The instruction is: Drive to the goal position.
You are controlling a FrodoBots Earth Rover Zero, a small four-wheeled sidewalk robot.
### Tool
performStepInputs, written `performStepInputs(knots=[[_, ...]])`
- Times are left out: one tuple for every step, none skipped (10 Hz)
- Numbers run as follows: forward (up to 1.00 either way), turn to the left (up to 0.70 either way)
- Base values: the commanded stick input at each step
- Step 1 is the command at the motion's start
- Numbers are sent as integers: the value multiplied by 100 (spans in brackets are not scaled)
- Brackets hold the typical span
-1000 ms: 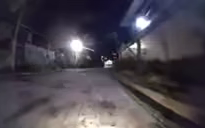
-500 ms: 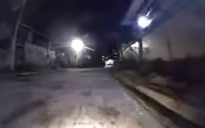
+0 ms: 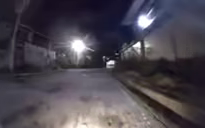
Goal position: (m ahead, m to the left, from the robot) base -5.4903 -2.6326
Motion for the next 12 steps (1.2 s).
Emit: performStepInputs(knots=[[50, 0], [50, 0], [50, 0], [50, 0], [50, 0], [50, 0], [50, 0], [50, 0], [50, 0], [50, 0], [50, 0], [50, 0]])
